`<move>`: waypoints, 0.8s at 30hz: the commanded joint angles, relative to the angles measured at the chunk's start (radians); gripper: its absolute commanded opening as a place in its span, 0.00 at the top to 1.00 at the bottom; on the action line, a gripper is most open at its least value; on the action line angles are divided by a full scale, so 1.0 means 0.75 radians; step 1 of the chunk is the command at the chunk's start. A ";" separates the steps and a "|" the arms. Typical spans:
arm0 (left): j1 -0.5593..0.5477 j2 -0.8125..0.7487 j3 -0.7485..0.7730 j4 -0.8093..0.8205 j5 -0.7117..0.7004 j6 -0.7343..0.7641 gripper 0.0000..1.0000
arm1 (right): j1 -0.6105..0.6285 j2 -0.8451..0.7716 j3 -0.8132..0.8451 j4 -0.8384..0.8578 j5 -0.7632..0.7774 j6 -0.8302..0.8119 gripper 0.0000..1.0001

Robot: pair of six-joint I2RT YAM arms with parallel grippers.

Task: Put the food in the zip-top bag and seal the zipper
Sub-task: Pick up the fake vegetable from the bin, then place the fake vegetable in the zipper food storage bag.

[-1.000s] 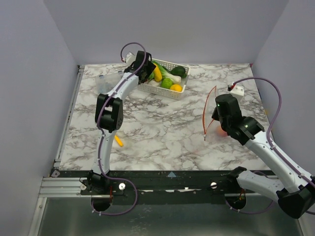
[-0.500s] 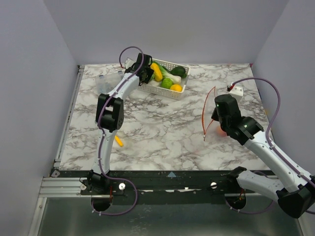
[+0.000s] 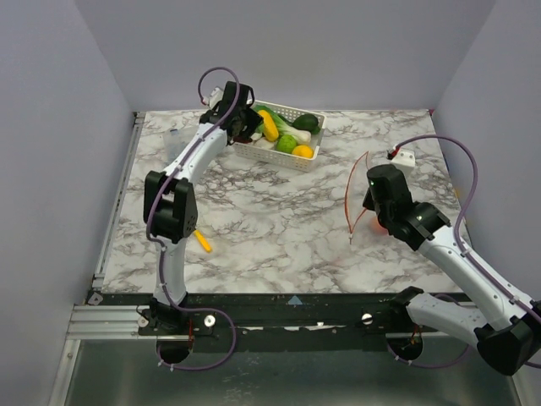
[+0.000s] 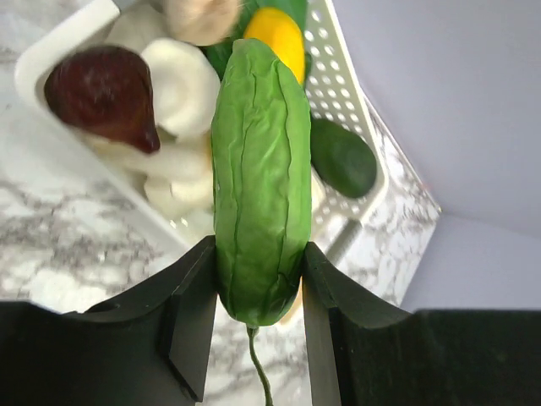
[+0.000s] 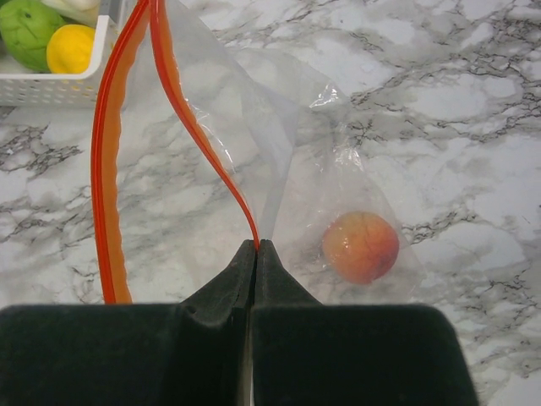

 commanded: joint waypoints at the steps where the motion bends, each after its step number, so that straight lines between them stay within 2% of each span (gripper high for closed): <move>1: -0.036 -0.300 -0.187 -0.083 0.095 0.080 0.78 | 0.007 -0.033 -0.052 0.001 -0.001 -0.038 0.99; 8: -0.216 -0.682 -0.590 -0.034 0.191 0.208 0.81 | 0.008 -0.064 -0.089 0.005 -0.062 -0.044 0.99; 11: -0.371 -0.820 -0.719 -0.012 0.243 0.297 0.89 | 0.009 -0.070 -0.097 0.021 -0.089 -0.049 0.99; 12: -0.417 -0.857 -0.753 0.003 0.270 0.338 0.95 | 0.010 -0.070 -0.098 0.026 -0.101 -0.051 0.99; 15: -0.592 -0.924 -0.832 0.006 0.313 0.429 1.00 | 0.010 -0.074 -0.103 0.036 -0.129 -0.056 0.99; 18: -0.749 -0.977 -0.905 0.059 0.384 0.510 1.00 | 0.010 -0.089 -0.109 0.047 -0.140 -0.054 0.99; 22: -0.924 -1.026 -0.934 0.068 0.334 0.615 1.00 | 0.009 -0.101 -0.112 0.056 -0.155 -0.059 0.99; 24: -0.964 -1.025 -0.929 0.071 0.335 0.628 1.00 | 0.010 -0.104 -0.112 0.057 -0.167 -0.060 0.99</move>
